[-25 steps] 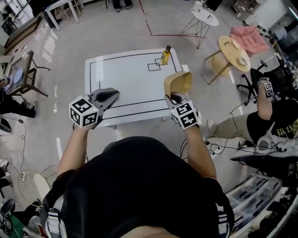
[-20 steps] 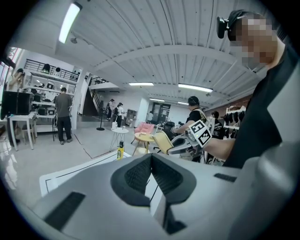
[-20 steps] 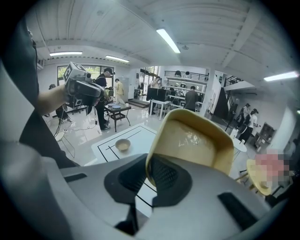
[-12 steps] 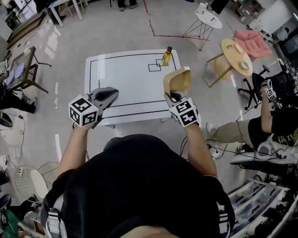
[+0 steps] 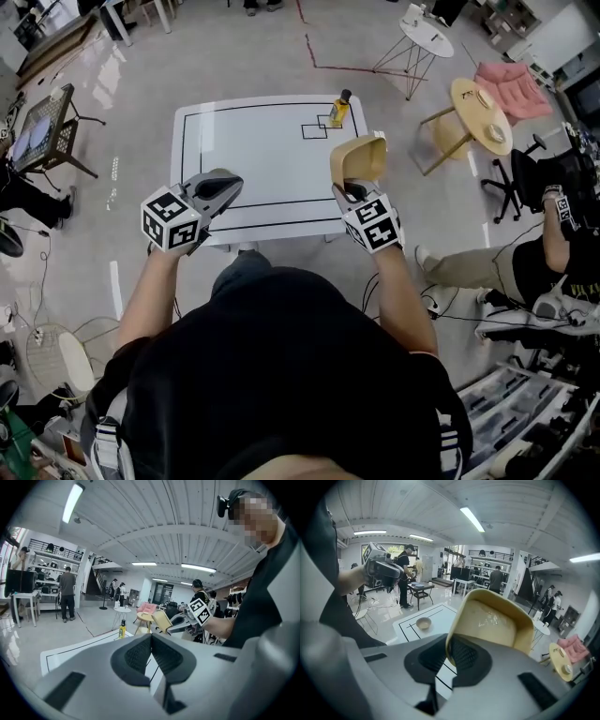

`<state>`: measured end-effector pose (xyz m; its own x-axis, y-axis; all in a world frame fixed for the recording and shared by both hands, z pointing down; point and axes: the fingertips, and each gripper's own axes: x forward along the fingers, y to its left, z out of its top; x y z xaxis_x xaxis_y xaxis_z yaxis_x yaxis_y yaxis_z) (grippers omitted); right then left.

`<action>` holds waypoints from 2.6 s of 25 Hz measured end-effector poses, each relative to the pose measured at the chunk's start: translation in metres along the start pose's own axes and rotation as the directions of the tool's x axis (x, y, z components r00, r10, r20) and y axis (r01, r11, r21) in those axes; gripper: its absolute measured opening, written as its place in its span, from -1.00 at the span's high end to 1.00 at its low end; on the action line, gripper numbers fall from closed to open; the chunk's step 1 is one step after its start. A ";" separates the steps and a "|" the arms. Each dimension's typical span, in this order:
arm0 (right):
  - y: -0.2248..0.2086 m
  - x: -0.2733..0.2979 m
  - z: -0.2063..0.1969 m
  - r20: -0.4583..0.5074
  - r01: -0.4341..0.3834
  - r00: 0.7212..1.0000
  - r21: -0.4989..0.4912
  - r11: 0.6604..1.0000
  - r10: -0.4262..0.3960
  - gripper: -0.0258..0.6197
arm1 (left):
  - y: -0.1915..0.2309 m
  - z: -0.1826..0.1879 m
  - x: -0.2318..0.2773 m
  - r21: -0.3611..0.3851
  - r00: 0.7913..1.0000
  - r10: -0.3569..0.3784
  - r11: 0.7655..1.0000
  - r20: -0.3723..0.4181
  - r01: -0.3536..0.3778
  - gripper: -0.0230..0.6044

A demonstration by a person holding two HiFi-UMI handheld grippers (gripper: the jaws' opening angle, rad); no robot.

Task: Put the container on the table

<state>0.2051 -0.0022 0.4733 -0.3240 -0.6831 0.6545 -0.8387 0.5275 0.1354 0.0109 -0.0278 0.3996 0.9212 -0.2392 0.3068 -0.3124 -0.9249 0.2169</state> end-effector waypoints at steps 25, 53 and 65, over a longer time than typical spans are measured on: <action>-0.032 0.034 0.002 -0.048 0.005 0.999 0.036 0.999 -0.004 0.87 | 0.048 0.013 0.031 -0.004 0.999 -0.044 0.999 -0.025 0.044 0.90; -0.055 0.107 0.034 -0.087 -0.029 0.996 0.052 0.998 0.033 0.87 | 0.126 0.015 0.041 -0.052 0.997 -0.053 0.997 -0.053 0.051 0.90; -0.054 0.144 0.026 -0.133 -0.073 0.988 0.046 0.996 0.079 0.87 | 0.151 0.003 0.036 -0.088 0.998 -0.022 0.996 -0.060 0.016 0.90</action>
<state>0.1927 -0.1420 0.5408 -0.3280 -0.5665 0.7560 -0.8318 0.5525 0.0531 -0.0022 -0.1773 0.4405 0.9122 -0.2010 0.3571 -0.3165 -0.8992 0.3022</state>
